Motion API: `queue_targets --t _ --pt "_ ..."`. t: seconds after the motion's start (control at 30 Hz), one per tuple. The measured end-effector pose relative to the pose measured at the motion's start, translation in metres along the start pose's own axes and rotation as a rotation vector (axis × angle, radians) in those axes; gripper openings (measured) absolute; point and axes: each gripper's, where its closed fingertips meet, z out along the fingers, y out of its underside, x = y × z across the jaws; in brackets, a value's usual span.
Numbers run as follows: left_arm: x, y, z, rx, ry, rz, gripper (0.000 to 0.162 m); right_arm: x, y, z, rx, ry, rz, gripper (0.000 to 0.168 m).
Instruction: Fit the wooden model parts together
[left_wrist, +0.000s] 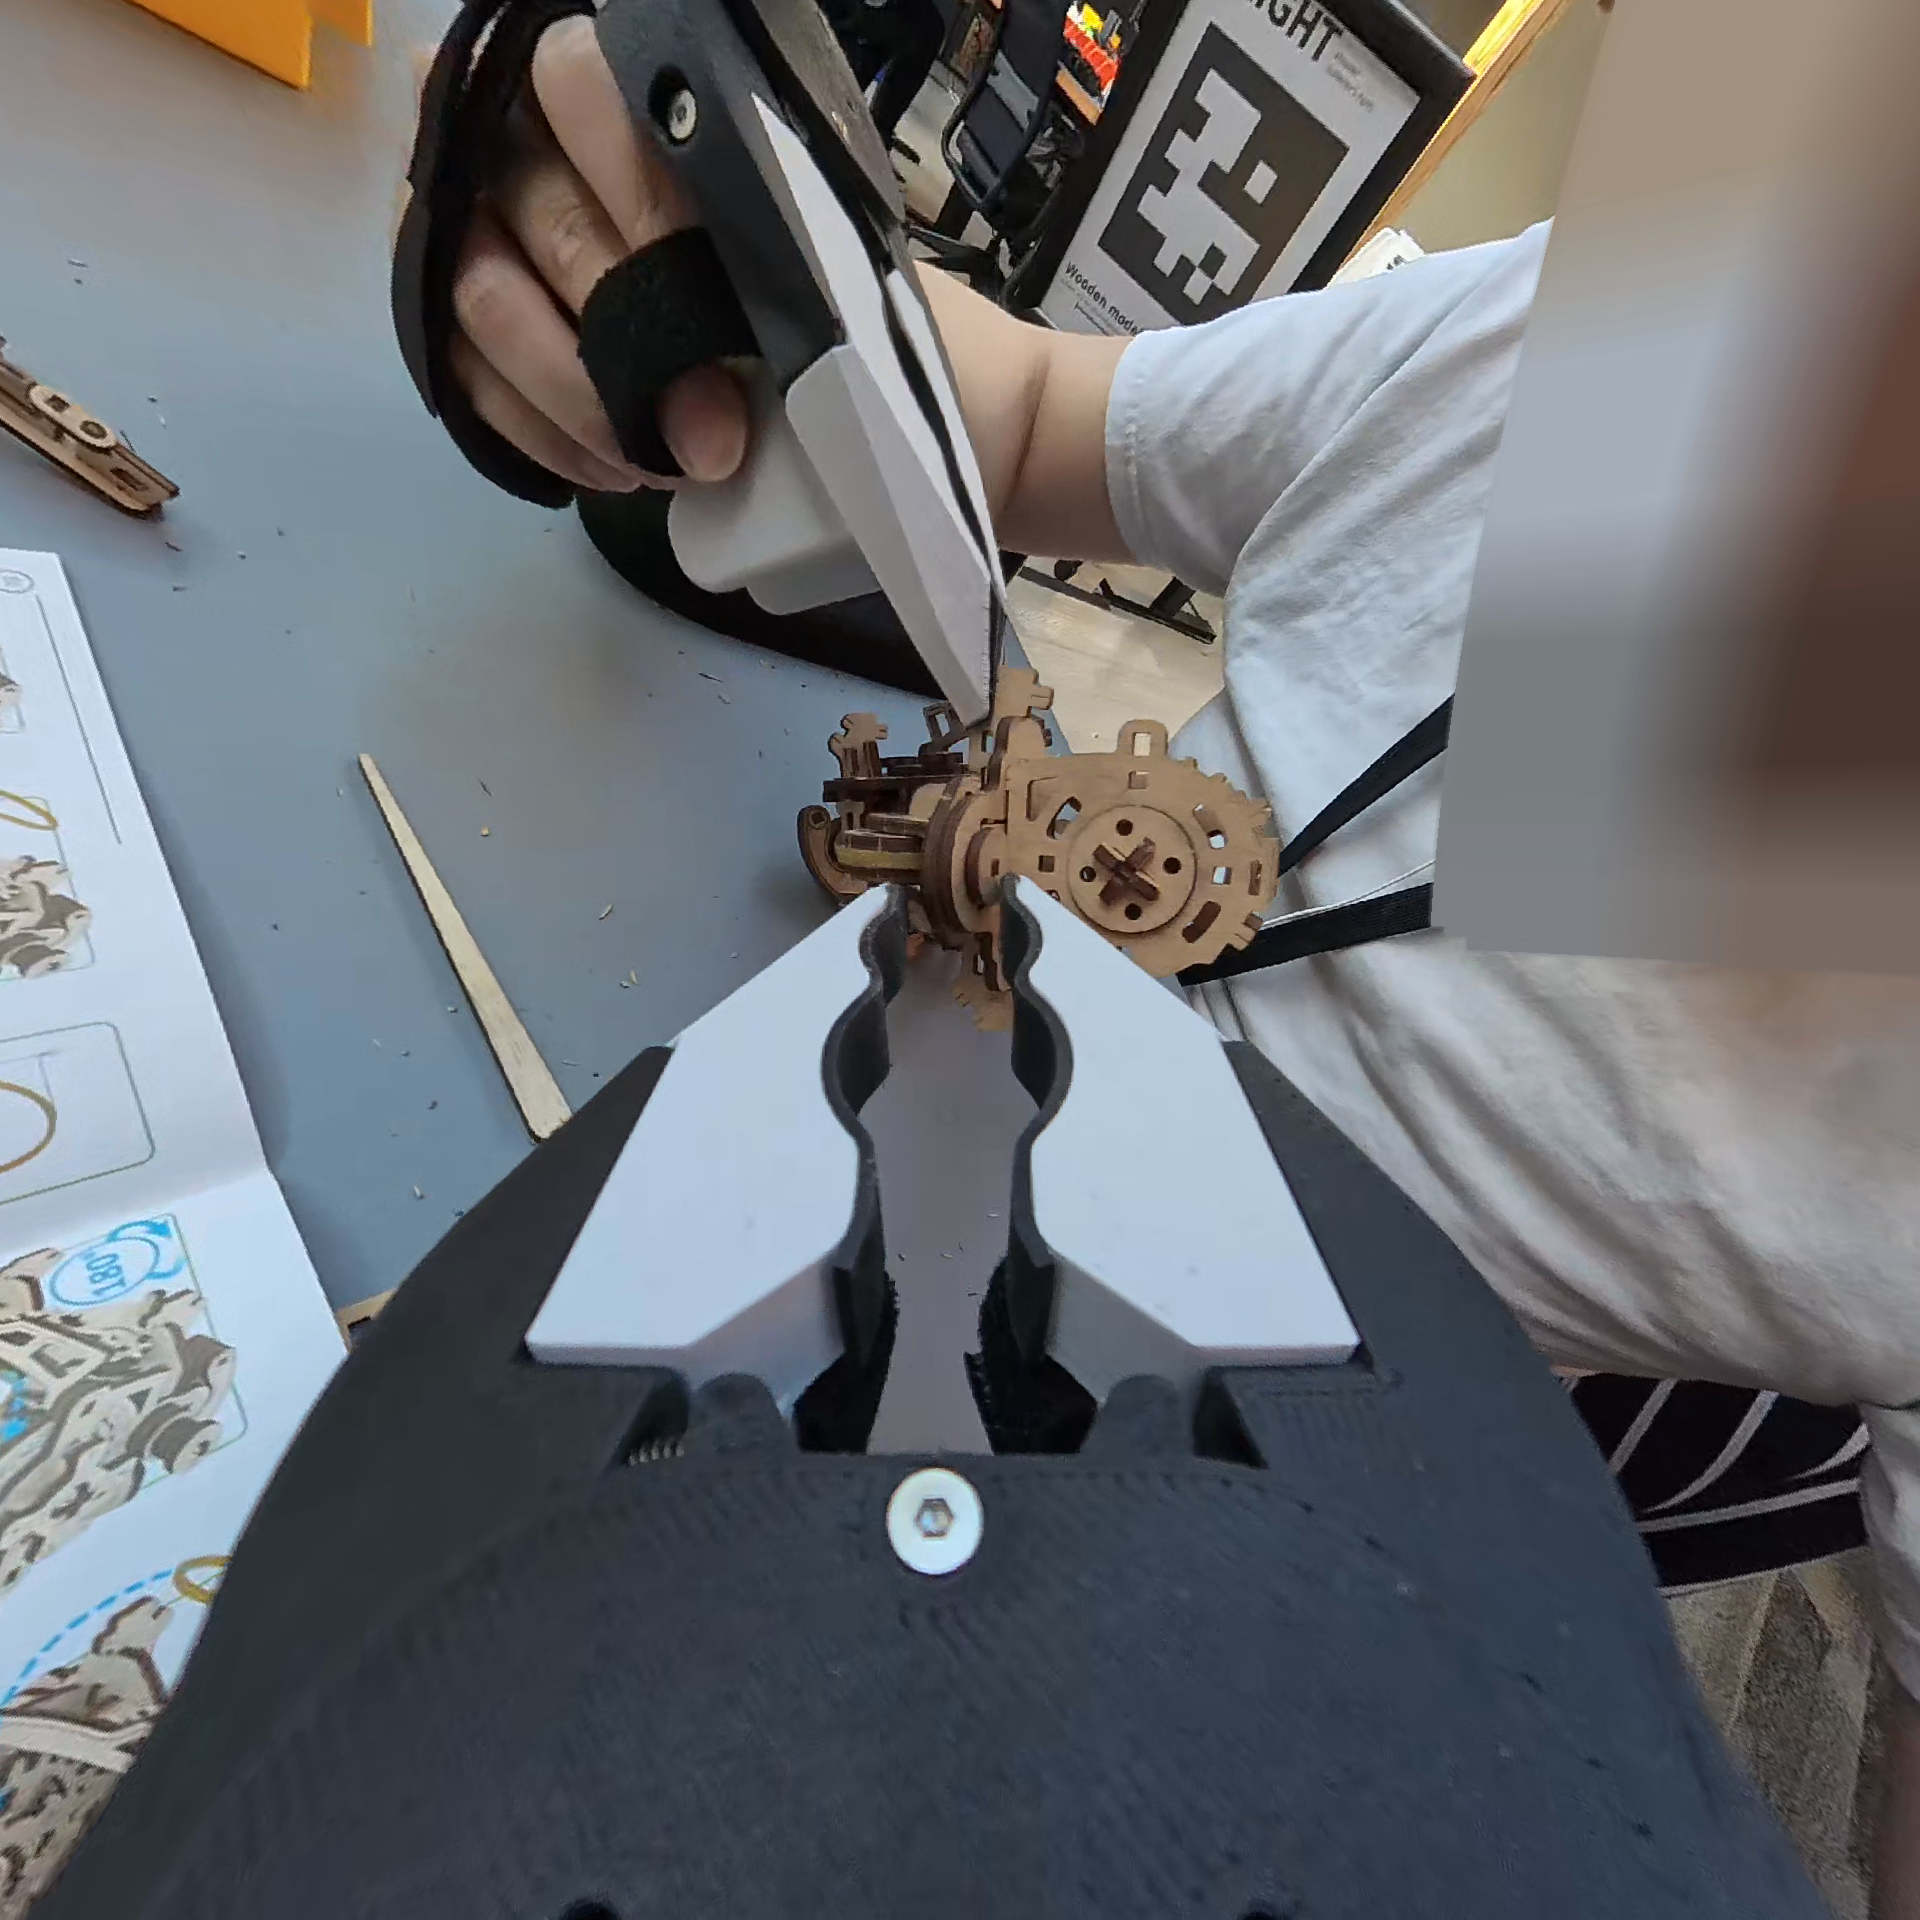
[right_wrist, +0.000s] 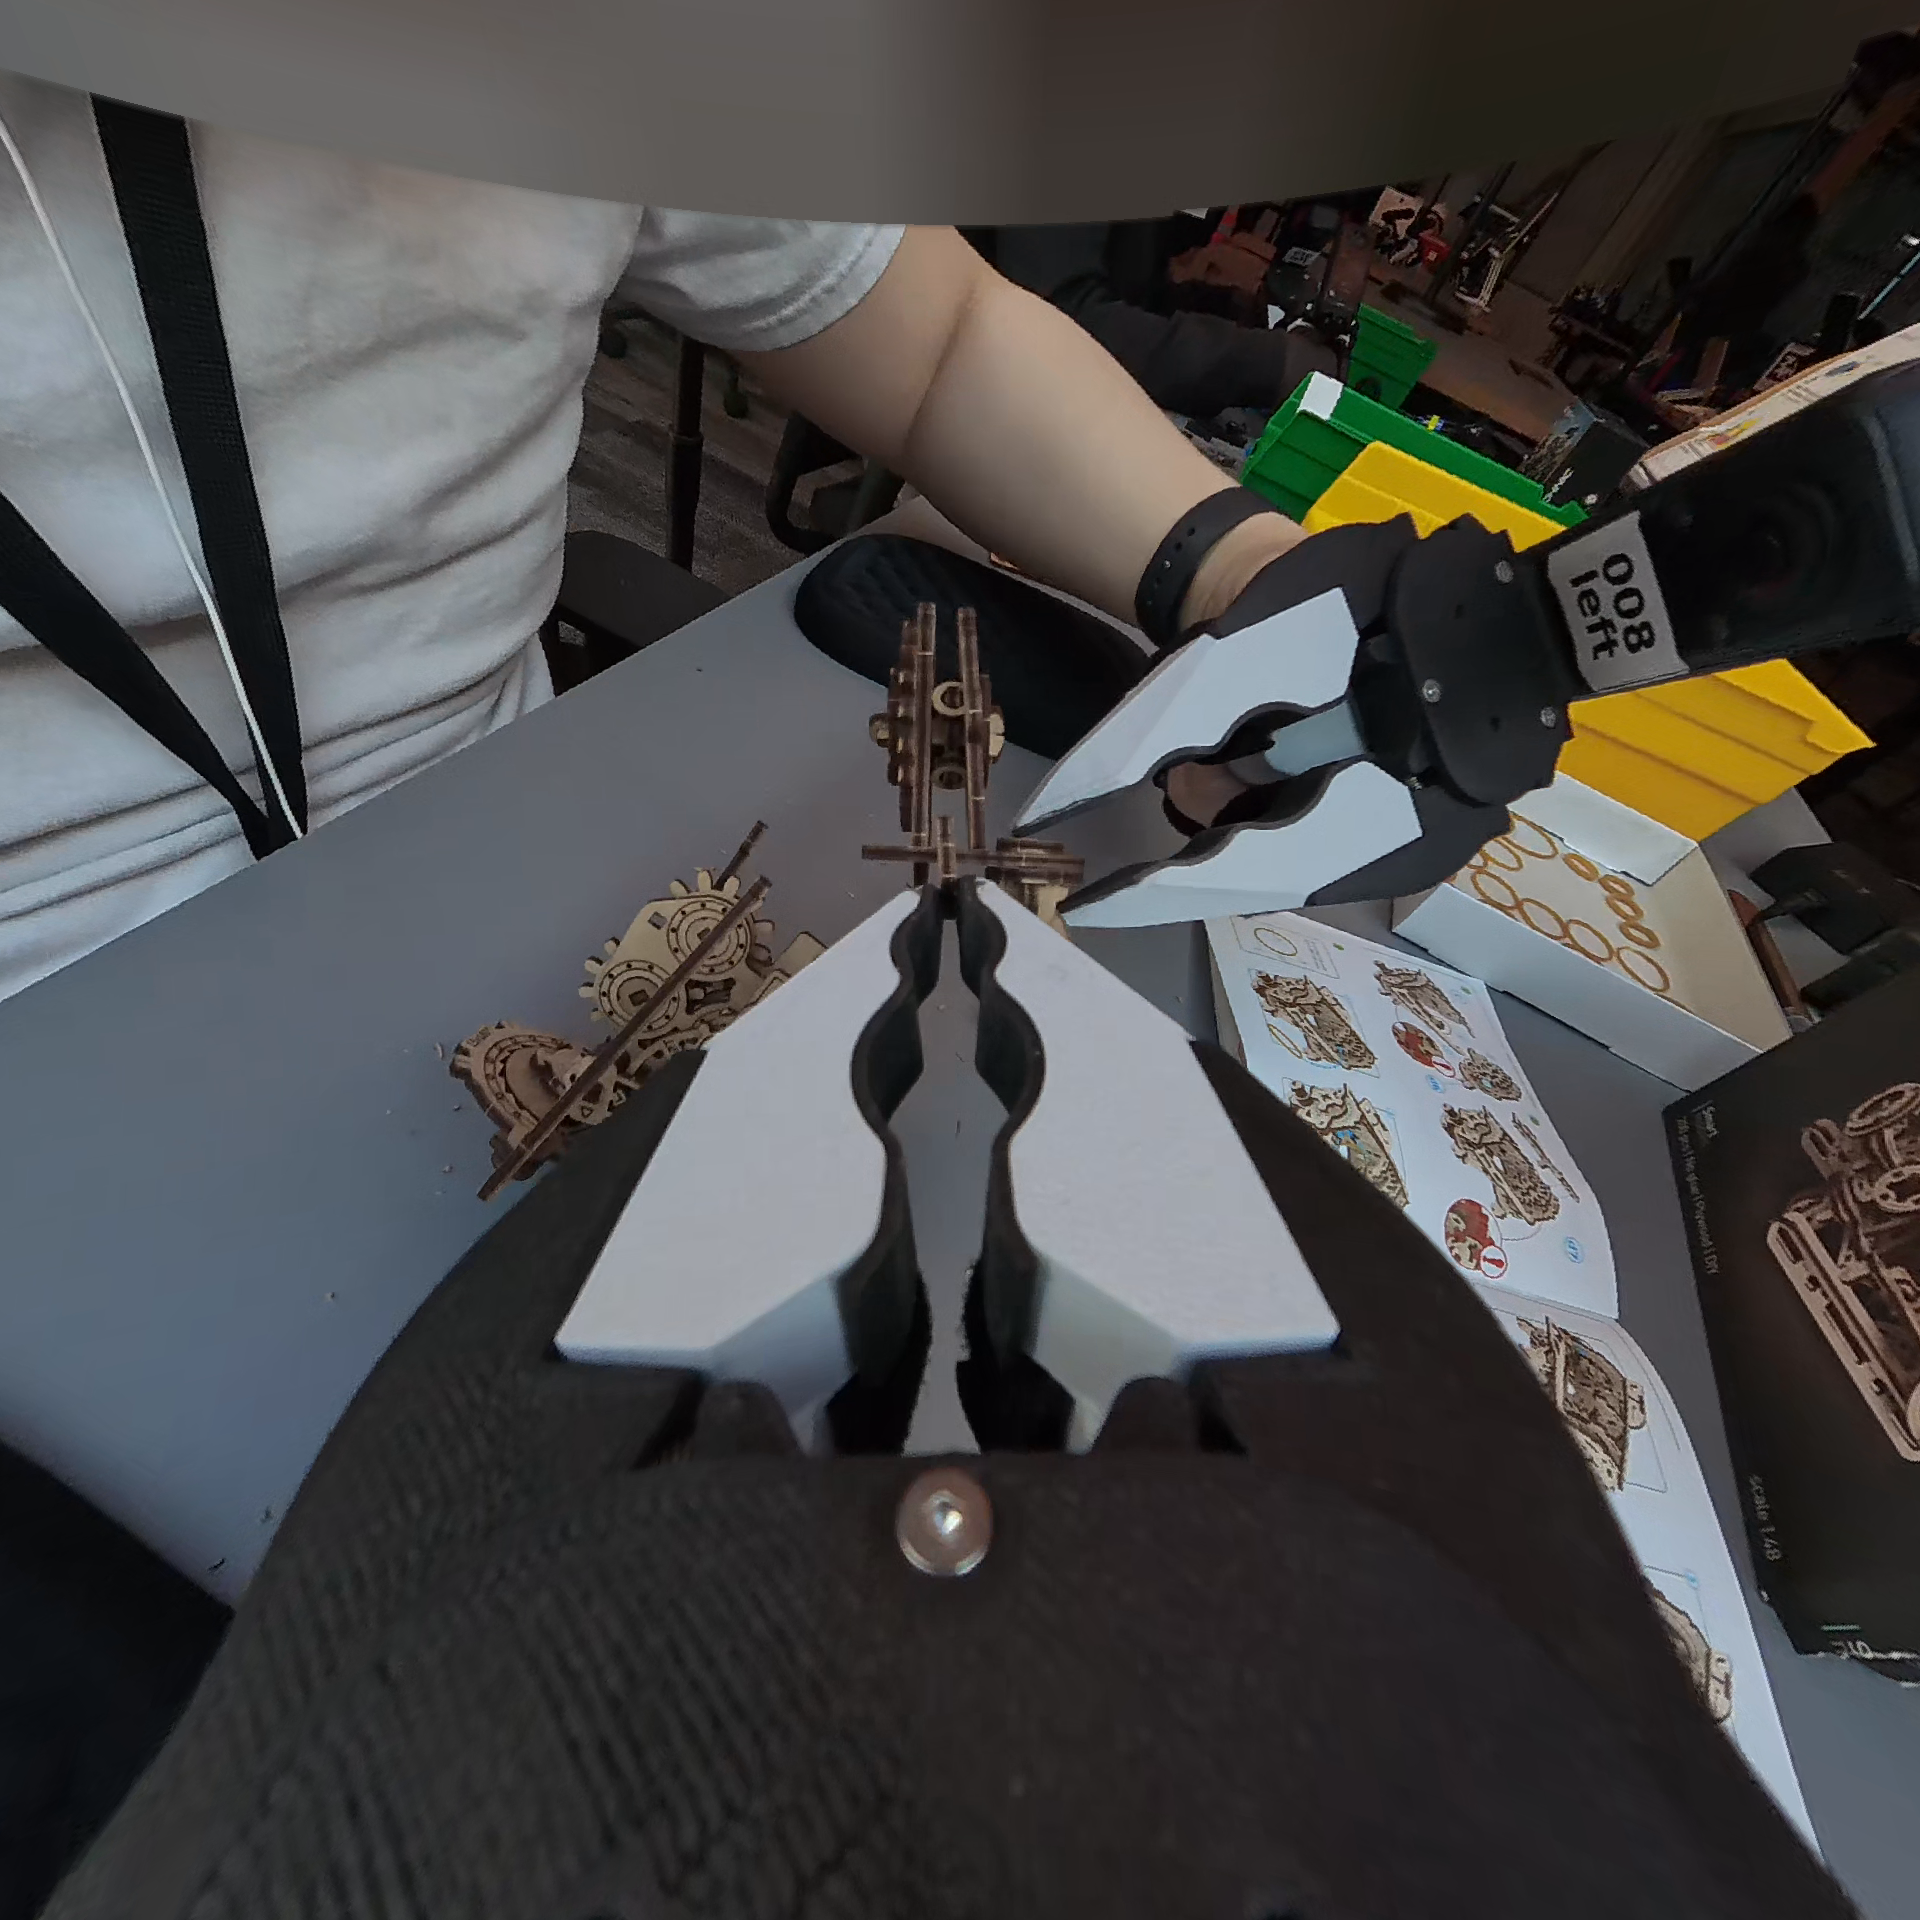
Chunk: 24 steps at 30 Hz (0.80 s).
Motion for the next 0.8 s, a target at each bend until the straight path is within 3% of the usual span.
queue_targets --t 0.13,0.43,0.53,0.8 --pt "0.007 -0.002 0.0 0.03 0.09 -0.028 0.028 -0.003 -0.002 0.001 -0.004 -0.005 -0.036 0.002" --pt "0.0 -0.004 0.004 0.038 0.125 0.03 0.045 -0.008 -0.009 0.005 -0.006 -0.011 -0.101 0.002" --pt "0.004 -0.002 0.008 0.027 0.179 0.007 0.031 -0.009 -0.01 0.005 -0.01 -0.009 -0.109 0.002" --pt "-0.003 -0.003 0.006 0.067 0.152 -0.023 0.03 -0.004 -0.006 0.002 -0.006 0.015 -0.098 0.002"
